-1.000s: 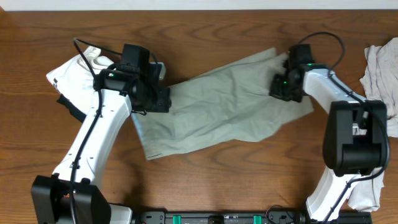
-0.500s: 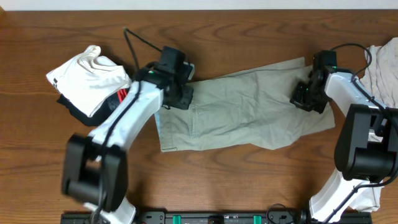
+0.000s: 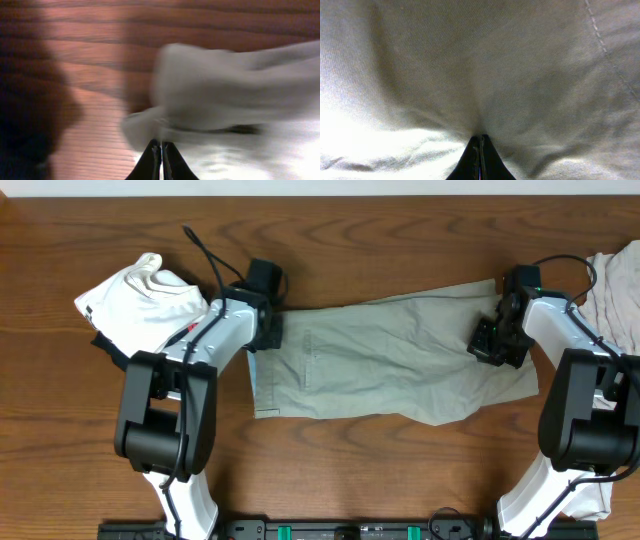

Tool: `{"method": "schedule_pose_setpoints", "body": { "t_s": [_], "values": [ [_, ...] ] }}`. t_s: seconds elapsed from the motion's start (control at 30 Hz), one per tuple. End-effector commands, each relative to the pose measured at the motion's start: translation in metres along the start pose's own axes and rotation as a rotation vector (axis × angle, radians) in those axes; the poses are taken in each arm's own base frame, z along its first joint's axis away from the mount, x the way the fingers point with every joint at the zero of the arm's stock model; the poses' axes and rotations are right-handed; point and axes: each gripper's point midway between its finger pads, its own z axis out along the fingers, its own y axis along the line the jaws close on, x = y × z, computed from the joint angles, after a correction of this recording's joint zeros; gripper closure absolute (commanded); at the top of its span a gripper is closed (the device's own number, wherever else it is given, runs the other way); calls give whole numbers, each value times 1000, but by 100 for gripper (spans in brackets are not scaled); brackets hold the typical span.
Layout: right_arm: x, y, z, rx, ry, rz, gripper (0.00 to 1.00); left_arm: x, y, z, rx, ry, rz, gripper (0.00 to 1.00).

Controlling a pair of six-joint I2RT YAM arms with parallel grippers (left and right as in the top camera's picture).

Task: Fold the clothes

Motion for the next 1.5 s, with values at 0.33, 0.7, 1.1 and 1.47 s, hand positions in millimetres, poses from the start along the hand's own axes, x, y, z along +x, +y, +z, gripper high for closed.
{"method": "schedule_pose_setpoints", "body": {
  "t_s": [0.33,0.7,1.1,1.47],
  "values": [
    [-8,72,-125,-512,-207,-253,95,-25,-28,-136,248,-151,-8,78],
    [63,159,-114,-540,-120,-554,99,64,-109,-79,347,131,31,88],
    [128,223,-16,-647,178,-662,99,126,-120,-31,334,245,-60,89],
    [54,220,23,-602,-9,-492,99,153,-108,-27,289,337,-74,88]
  ]
}}
